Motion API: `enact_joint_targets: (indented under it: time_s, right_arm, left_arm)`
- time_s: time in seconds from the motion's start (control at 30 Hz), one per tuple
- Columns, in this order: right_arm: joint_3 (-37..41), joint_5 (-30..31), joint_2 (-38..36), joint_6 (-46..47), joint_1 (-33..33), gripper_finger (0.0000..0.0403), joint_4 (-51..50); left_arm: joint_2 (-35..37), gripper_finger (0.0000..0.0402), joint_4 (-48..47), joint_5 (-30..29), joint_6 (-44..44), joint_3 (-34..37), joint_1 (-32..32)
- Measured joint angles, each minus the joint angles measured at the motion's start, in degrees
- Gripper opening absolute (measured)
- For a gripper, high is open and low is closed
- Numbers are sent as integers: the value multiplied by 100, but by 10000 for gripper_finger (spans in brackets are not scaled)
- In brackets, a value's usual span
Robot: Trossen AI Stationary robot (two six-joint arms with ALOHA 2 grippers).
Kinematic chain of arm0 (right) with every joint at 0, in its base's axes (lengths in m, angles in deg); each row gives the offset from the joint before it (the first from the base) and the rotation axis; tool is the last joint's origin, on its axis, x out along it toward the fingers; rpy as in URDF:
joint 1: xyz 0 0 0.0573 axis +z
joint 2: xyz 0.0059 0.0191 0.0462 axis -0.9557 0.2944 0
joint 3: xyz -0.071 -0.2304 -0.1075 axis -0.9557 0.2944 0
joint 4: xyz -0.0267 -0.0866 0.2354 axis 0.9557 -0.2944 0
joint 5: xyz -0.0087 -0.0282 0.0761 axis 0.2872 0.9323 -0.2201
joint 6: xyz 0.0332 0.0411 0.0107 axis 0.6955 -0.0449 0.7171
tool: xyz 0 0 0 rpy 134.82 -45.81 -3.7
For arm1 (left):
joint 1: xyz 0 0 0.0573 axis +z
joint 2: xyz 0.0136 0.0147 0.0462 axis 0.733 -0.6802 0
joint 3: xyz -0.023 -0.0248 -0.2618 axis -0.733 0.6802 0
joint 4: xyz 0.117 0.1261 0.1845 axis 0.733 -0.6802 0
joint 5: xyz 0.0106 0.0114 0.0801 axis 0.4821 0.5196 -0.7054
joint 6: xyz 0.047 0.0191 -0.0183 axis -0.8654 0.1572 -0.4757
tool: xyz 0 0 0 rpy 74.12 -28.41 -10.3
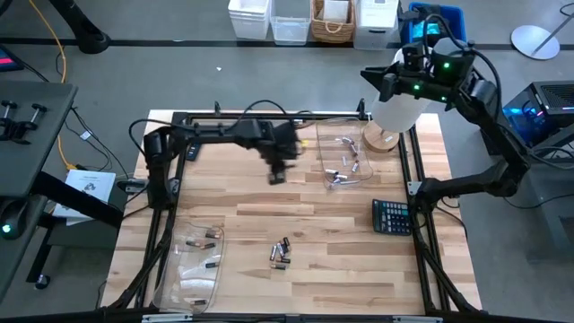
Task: Sort batteries
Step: Put the silver battery into the right transparent bin, then put the brown battery into the left transparent bin
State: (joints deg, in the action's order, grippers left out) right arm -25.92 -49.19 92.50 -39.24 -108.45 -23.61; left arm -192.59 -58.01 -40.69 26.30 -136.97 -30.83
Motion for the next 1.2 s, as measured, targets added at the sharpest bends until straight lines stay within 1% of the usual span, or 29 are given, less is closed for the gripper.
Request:
enact_joint_targets:
  time_s: [0.1,0.2,0.33,0.4,0.43,0.53,0.67,0.73,0.8,0.87,0.9,0.97,1.07,1.2]
  right_arm:
    - [0,18,16,0,1,134,4]
    - [0,47,22,-6,1,134,6]
    - [0,91,22,-1,2,134,8]
    - [0,96,22,-41,0,134,8]
    - [0,95,22,-50,0,134,8]
    - [0,97,22,-83,2,134,6]
    - [0,97,24,-121,2,134,-7]
    - [0,90,24,-193,1,134,-57]
    - [0,14,24,-195,2,134,-107]
    - [0,-109,24,-195,14,134,-177]
    - [0,-189,24,-195,40,134,-241]
    - [0,-361,24,-195,138,134,-394]
    - [0,-410,38,-174,454,134,-706]
    - [2,-397,130,73,1142,134,-1036]
  left_arm:
    - [-139,23,1128,-62,102,-420,-361]
    - [-394,23,2101,-333,275,-833,-548]
    - [-958,23,2406,-427,488,-1426,-495]
    - [-1285,28,2313,-595,619,-1707,-448]
    - [-1428,40,2216,-629,642,-1855,-425]
    - [-1736,96,1724,-654,651,-2309,-415]
    - [-1747,174,639,-653,650,-2833,-429]
    - [-1592,200,16,-639,657,-2910,-427]
    - [-1392,216,-369,-612,811,-2912,-423]
    - [-1071,222,-608,-508,1035,-2722,-430]
    - [-829,223,-530,-483,1148,-2504,-456]
    - [-236,224,-32,-493,1355,-1863,-562]
    - [964,218,1183,-559,1821,-398,-792]
    - [2619,210,2637,-789,2737,1662,-1144]
